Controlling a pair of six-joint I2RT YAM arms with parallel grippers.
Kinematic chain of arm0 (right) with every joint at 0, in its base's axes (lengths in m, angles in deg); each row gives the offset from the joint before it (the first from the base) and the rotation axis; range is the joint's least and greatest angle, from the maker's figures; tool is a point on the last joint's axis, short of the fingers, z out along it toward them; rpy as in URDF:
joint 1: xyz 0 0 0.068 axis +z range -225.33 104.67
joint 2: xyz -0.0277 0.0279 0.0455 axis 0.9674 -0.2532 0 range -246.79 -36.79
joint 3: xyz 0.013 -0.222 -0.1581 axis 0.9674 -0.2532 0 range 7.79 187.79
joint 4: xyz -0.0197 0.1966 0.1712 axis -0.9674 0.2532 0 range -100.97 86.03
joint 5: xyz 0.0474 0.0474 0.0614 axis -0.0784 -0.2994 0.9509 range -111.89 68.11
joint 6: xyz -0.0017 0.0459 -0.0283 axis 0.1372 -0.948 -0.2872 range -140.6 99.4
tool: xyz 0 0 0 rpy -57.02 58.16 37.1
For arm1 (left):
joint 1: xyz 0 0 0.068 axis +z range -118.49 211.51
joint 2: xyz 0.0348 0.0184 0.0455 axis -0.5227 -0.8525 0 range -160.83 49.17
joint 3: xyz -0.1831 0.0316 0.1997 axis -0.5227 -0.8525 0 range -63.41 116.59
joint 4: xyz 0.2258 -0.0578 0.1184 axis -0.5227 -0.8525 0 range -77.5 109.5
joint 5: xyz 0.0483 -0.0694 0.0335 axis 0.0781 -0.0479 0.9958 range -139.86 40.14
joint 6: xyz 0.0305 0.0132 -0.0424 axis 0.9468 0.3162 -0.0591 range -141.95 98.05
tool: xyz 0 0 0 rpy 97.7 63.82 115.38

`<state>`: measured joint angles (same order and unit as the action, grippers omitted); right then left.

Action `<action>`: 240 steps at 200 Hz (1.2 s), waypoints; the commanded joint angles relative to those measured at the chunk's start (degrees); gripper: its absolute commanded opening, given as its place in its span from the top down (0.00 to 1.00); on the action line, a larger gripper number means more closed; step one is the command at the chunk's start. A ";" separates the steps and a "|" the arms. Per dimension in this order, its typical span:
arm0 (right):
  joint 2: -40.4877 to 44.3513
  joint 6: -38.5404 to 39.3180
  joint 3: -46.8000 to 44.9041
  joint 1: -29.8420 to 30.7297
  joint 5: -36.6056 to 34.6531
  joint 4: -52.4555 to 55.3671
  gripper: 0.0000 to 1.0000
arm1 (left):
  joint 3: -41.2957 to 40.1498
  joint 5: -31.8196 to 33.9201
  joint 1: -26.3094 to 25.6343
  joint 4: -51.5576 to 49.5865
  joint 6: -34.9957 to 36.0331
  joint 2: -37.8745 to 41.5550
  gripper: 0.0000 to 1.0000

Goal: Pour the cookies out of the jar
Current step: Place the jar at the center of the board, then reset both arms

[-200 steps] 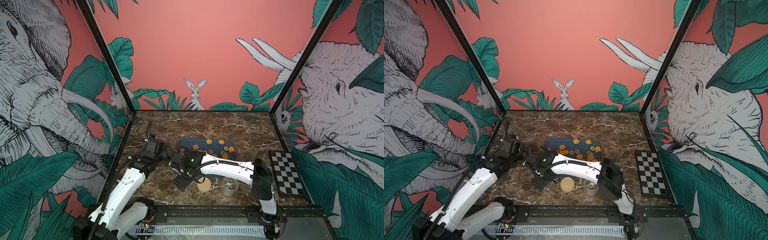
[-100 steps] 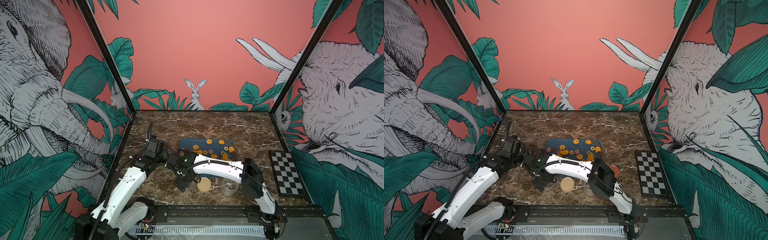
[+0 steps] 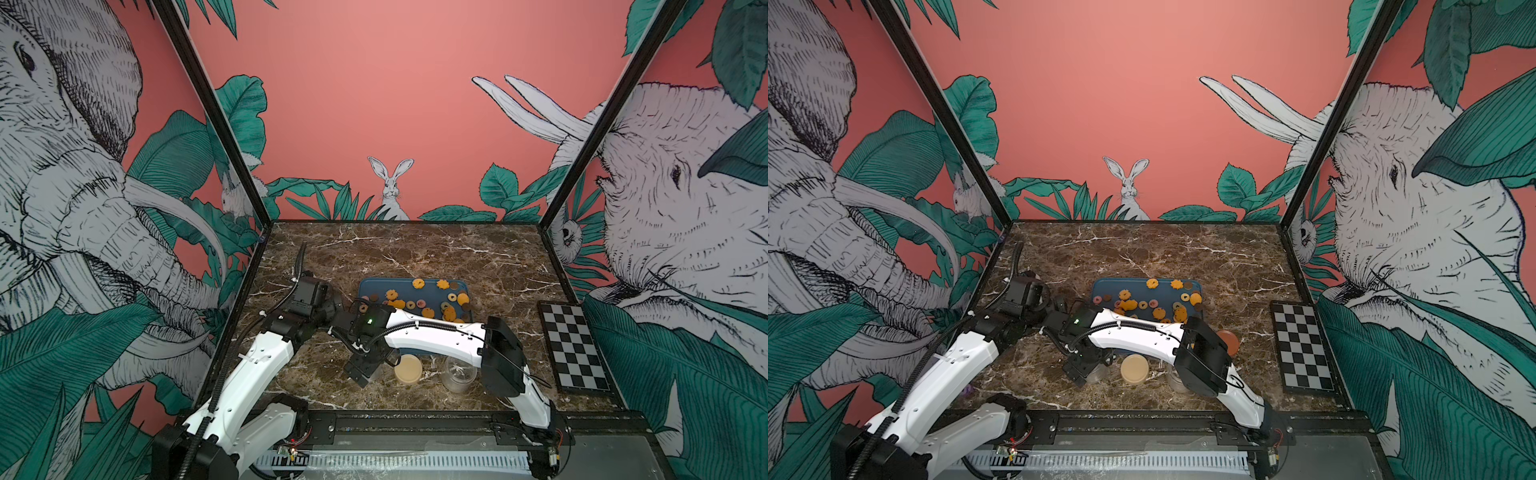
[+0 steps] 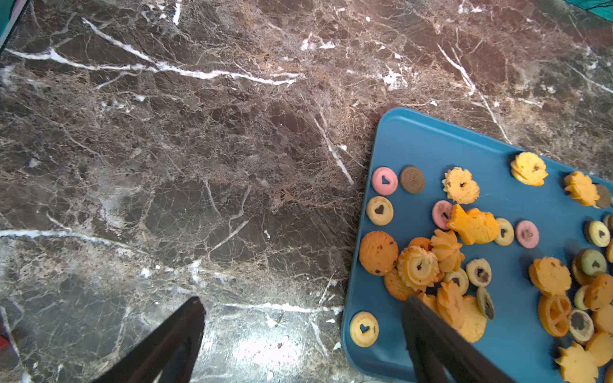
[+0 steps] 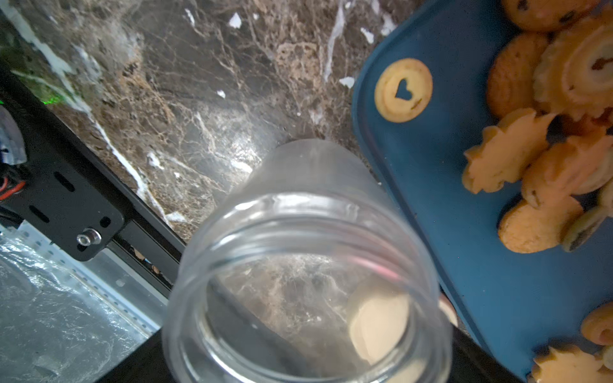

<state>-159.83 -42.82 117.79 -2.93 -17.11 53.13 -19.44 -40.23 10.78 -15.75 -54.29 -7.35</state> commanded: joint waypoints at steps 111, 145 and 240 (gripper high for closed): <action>34.96 -7.59 -13.15 -11.39 -35.19 -0.93 0.01 | 3.18 24.36 0.34 11.74 14.39 -1.61 0.01; 48.31 -10.28 -32.05 -23.14 -50.73 -9.43 0.01 | -4.49 38.15 2.91 33.44 24.08 -9.20 0.01; 63.05 17.18 -84.77 -48.66 -69.28 -83.04 0.01 | -27.98 23.79 14.94 91.52 30.65 -25.07 0.01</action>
<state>-93.36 -30.56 36.19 -47.32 -83.64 -7.61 -45.01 -11.53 23.37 52.56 -26.36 -28.85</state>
